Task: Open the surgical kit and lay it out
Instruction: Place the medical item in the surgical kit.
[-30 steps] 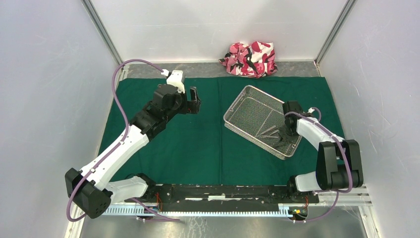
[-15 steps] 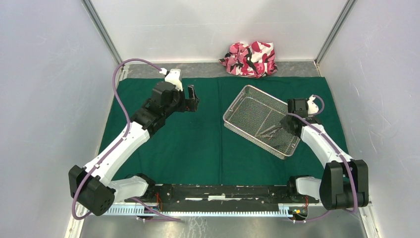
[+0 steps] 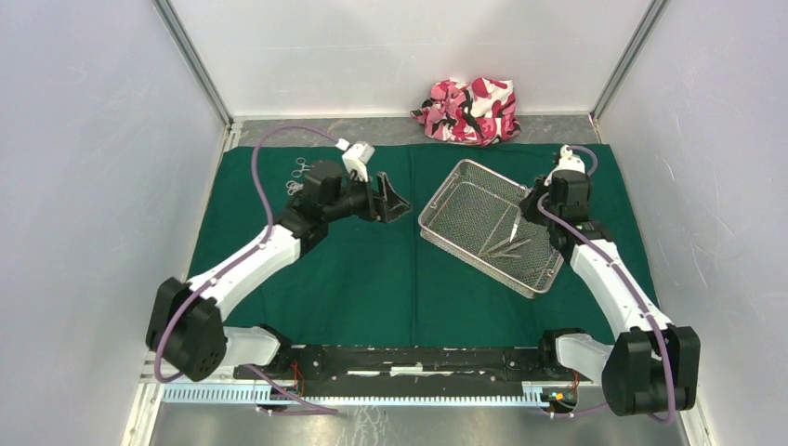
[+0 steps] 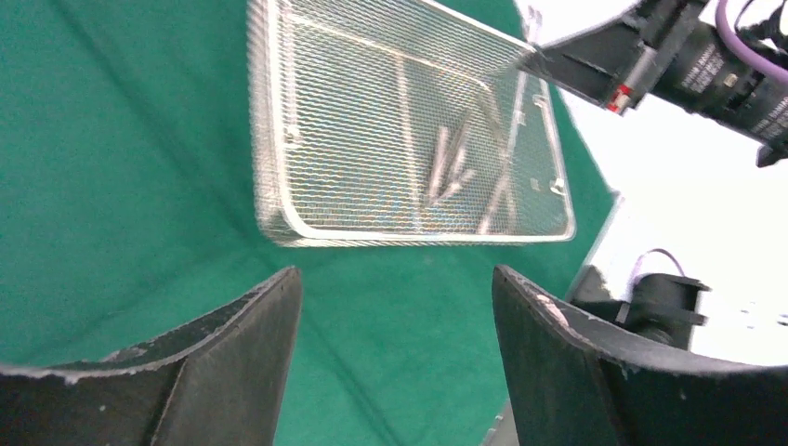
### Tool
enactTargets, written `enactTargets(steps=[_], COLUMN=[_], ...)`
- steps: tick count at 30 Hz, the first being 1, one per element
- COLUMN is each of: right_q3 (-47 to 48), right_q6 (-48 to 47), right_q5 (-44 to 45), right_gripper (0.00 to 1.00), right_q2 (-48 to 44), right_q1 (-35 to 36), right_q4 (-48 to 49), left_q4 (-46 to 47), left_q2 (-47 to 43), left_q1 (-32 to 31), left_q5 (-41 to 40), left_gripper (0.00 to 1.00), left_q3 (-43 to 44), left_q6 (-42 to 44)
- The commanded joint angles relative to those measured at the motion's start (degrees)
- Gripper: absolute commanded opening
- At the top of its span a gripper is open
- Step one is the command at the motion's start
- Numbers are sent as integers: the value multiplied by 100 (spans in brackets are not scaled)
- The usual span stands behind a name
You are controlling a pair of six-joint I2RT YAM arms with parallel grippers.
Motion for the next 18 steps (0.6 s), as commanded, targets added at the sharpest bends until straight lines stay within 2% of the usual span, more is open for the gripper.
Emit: enactTargets(steps=[1,3,7,13,18], right_q3=[431,437,370,174,130], right_q6=[-242,-64,239,450,433], right_q5=[-996,-1340,-1765,-2011,-2174], right_gripper=[0,0,0,0,0], right_q2=[-18,-17,-87,-257,-342], right_q1=[33,52,96,124,139], right_q4=[183,173,155,155,147], left_q4=[2142,2471,2556,2283,2179], left_q2=[597,948,1870,3257,3614], left_q1=[-590,-1081,-1826,-2239,-2312], left_q5=[749,315,-438,-551,-826], left_gripper=[80,82,81,79,66], left_q3=[-291,-131,512,1719,1981], left_q6=[-1502,-1565,-1525,-1612,-1724])
